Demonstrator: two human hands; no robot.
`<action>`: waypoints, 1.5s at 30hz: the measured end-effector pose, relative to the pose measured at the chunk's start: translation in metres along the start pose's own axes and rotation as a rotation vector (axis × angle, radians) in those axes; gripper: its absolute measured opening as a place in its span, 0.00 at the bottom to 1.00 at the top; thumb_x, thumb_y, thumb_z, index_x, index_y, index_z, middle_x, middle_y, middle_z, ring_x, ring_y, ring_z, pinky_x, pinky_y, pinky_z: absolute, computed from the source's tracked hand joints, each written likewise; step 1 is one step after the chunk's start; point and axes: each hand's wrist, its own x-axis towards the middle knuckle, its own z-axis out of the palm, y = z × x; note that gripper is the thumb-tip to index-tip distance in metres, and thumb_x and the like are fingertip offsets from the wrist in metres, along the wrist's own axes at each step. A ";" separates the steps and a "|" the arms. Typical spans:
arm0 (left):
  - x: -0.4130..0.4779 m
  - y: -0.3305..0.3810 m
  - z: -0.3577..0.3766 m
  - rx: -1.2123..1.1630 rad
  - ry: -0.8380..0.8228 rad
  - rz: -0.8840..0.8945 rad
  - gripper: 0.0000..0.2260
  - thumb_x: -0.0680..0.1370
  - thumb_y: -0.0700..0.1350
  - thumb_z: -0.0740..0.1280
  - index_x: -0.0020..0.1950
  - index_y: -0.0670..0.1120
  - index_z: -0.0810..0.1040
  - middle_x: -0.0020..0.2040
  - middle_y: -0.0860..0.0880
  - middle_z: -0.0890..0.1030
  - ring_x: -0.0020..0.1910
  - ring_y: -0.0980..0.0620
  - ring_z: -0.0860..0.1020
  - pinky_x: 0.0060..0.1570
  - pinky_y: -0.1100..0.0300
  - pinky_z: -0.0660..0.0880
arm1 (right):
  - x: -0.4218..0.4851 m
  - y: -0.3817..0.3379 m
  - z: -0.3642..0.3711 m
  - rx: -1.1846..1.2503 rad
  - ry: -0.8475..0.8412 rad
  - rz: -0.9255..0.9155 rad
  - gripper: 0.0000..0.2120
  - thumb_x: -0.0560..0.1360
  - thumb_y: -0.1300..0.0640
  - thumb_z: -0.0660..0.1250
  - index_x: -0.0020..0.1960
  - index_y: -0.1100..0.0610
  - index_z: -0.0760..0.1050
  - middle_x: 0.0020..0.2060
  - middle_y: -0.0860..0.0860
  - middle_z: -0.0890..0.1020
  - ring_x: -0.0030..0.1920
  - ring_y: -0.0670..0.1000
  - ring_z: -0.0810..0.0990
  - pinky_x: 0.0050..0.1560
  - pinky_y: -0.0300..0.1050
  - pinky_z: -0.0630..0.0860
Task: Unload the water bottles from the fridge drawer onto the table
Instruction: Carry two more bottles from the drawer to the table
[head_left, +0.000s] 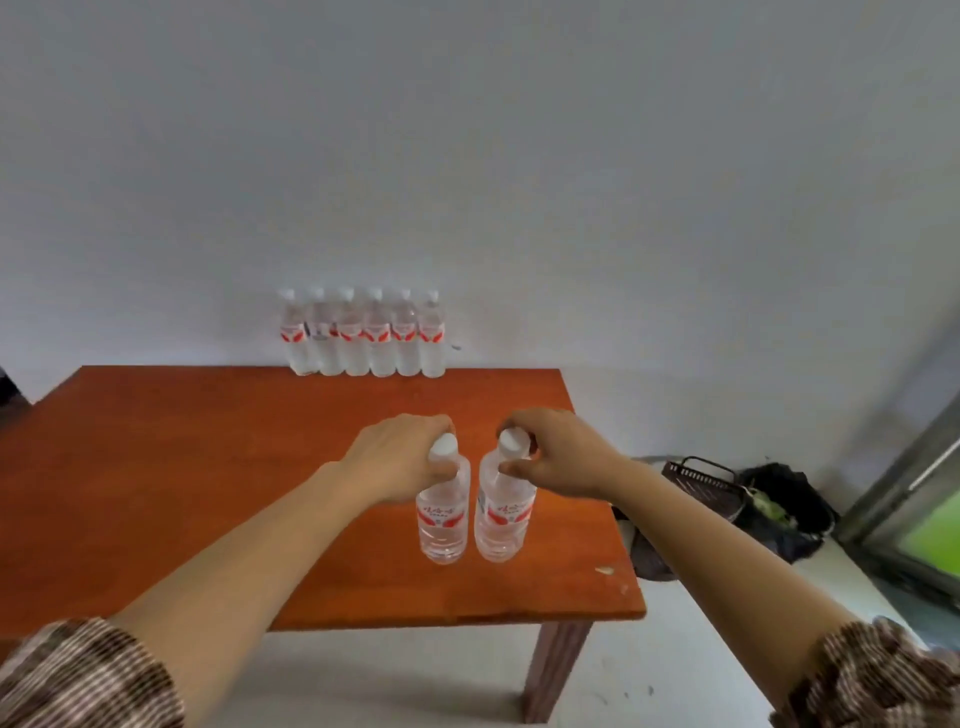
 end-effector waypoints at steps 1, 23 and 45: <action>0.008 -0.015 -0.003 0.006 0.009 -0.018 0.08 0.76 0.54 0.64 0.53 0.54 0.72 0.45 0.54 0.78 0.41 0.53 0.75 0.32 0.61 0.65 | 0.020 -0.003 0.002 -0.001 -0.003 -0.017 0.16 0.72 0.47 0.71 0.58 0.51 0.75 0.50 0.48 0.81 0.47 0.51 0.78 0.48 0.51 0.77; 0.168 -0.370 -0.046 -0.157 0.028 -0.133 0.10 0.74 0.50 0.68 0.53 0.50 0.74 0.47 0.50 0.80 0.42 0.50 0.77 0.37 0.60 0.71 | 0.382 -0.117 0.110 -0.052 -0.102 0.056 0.22 0.75 0.48 0.68 0.66 0.52 0.70 0.62 0.50 0.77 0.58 0.52 0.78 0.55 0.48 0.77; 0.294 -0.511 -0.023 -0.258 0.021 -0.068 0.06 0.73 0.46 0.67 0.48 0.51 0.73 0.43 0.49 0.80 0.40 0.47 0.77 0.36 0.58 0.67 | 0.556 -0.128 0.167 -0.148 -0.130 0.210 0.21 0.76 0.49 0.67 0.65 0.55 0.69 0.59 0.54 0.78 0.56 0.57 0.78 0.45 0.46 0.71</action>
